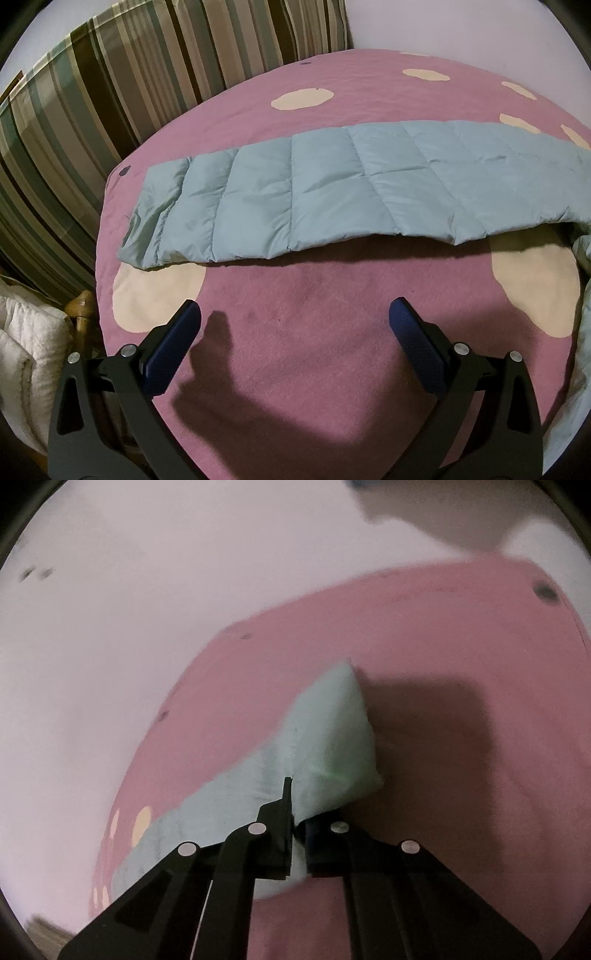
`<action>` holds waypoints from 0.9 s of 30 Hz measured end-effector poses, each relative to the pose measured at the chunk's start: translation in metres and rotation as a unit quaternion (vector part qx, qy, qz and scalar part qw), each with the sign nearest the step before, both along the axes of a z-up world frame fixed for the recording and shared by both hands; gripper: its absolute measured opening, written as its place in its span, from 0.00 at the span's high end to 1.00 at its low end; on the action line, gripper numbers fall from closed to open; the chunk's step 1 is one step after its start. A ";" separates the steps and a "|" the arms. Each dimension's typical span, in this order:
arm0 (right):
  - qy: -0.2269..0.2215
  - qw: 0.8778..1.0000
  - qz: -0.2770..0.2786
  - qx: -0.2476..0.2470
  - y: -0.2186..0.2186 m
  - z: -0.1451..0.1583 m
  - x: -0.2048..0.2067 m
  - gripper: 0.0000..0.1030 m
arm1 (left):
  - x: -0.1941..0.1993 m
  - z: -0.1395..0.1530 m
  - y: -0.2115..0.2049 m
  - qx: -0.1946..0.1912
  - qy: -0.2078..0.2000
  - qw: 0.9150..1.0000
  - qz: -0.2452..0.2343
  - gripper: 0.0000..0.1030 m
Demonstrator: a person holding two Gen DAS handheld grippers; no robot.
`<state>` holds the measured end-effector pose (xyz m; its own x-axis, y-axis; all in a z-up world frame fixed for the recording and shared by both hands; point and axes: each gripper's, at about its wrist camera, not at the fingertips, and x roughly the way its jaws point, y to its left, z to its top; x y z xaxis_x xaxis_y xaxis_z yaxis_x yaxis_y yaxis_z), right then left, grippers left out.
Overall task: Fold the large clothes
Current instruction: 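Grasp the jacket hem with the right tool and lift it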
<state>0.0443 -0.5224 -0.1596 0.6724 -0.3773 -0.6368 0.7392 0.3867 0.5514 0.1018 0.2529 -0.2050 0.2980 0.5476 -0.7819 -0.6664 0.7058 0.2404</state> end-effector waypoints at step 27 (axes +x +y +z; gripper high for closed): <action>0.066 0.852 0.494 -0.161 0.425 0.036 0.232 0.96 | 0.000 -0.001 -0.001 -0.002 -0.001 1.000 0.000 0.02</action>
<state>0.2762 -0.0978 -0.1237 0.6937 0.1612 -0.7020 0.0134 0.9716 0.2364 0.1019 0.2519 -0.2063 0.2997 0.5447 -0.7832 -0.6661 0.7072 0.2370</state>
